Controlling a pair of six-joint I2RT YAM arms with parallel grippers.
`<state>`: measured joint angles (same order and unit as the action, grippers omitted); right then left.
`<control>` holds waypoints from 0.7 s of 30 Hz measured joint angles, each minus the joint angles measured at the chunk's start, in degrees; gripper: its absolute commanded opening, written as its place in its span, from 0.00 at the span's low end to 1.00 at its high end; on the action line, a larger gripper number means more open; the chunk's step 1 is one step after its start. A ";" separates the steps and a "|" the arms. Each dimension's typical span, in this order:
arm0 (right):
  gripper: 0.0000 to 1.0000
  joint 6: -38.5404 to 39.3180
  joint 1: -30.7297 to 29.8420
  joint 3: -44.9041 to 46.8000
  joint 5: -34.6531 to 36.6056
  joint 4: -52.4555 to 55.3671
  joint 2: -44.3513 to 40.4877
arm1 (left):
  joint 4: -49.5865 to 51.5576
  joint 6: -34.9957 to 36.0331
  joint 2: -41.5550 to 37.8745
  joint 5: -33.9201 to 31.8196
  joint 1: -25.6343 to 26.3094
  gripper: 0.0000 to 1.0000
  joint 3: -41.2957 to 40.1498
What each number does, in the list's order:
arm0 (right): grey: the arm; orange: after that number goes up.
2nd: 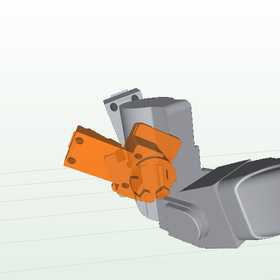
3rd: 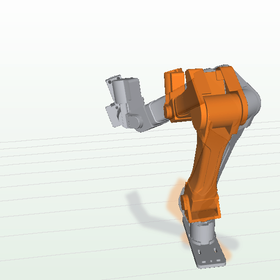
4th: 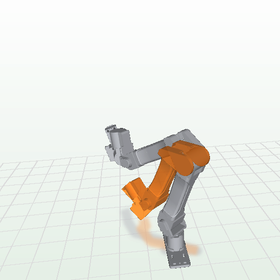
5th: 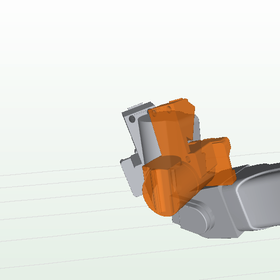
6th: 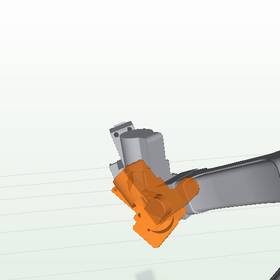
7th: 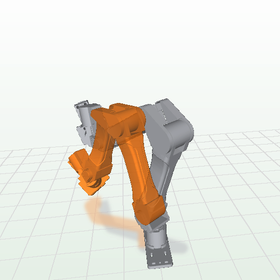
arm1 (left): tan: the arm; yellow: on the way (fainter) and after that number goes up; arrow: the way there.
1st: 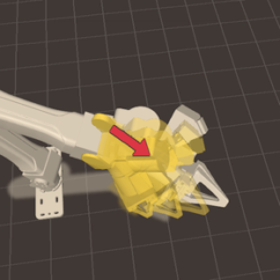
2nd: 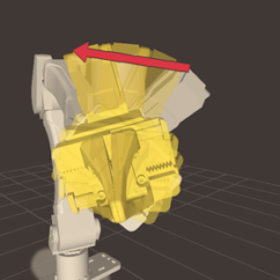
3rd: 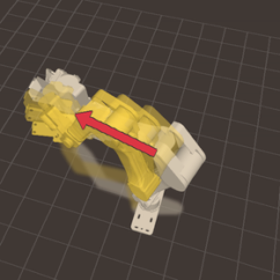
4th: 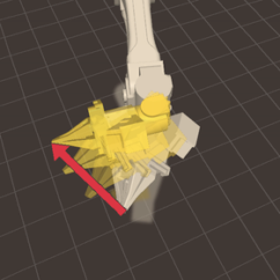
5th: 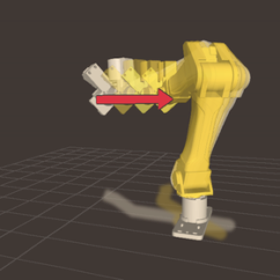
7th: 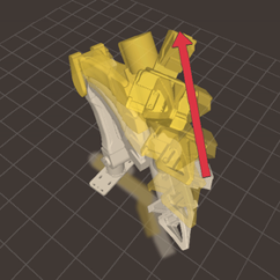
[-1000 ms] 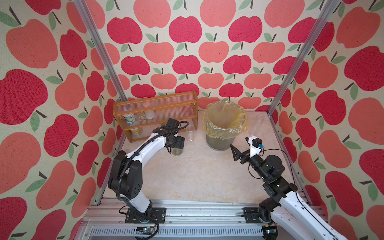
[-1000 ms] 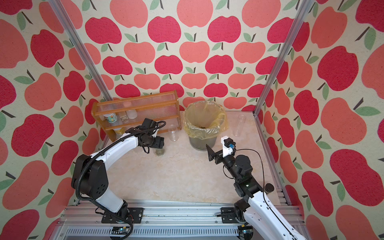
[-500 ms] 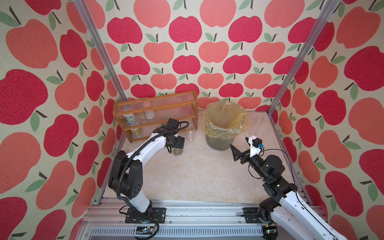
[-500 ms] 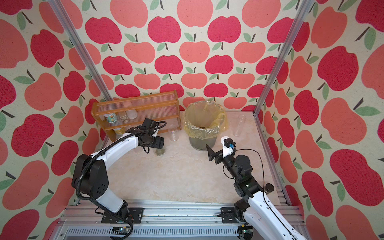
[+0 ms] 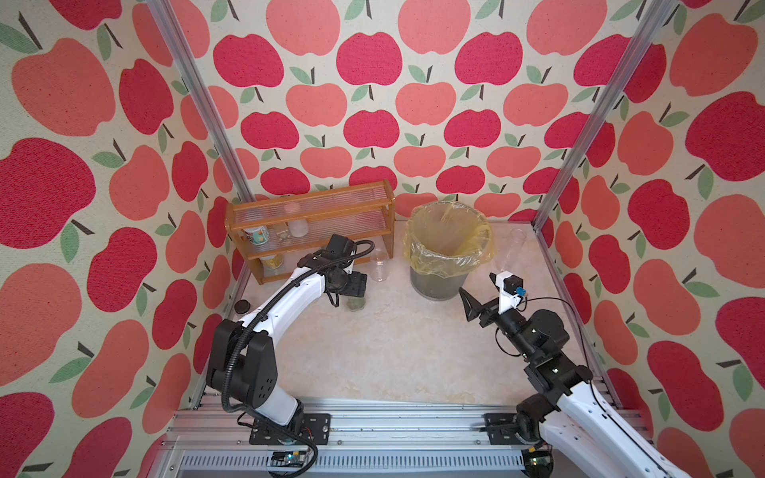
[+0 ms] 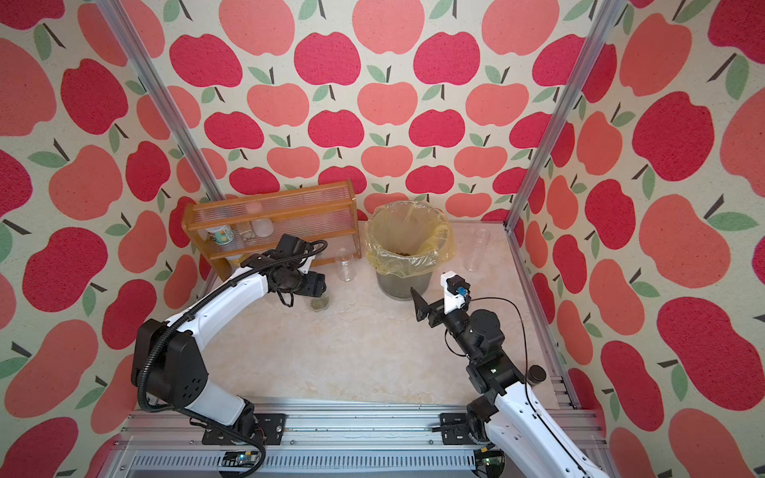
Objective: Empty moldy mung beans from jars
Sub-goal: Pick up the jar from the center of the board.
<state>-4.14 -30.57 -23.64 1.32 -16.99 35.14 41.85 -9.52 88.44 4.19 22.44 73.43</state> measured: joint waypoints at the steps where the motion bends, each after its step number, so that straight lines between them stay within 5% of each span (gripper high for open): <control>1: 0.99 0.00 0.00 0.00 -0.17 -0.04 0.11 | 0.44 0.00 -0.39 0.00 0.00 0.56 0.66; 13: 0.99 -0.04 0.00 -0.94 -3.56 -0.35 2.95 | 4.07 0.02 -3.17 0.61 0.00 0.54 4.31; 21: 0.99 -0.85 0.09 -2.16 -6.93 -5.53 7.98 | 9.81 0.13 -3.28 1.60 -0.31 0.52 14.93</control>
<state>-4.99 -30.48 -25.80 -5.61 -22.52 43.11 51.66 -9.39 85.17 5.78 22.13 88.36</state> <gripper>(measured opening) 0.992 0.837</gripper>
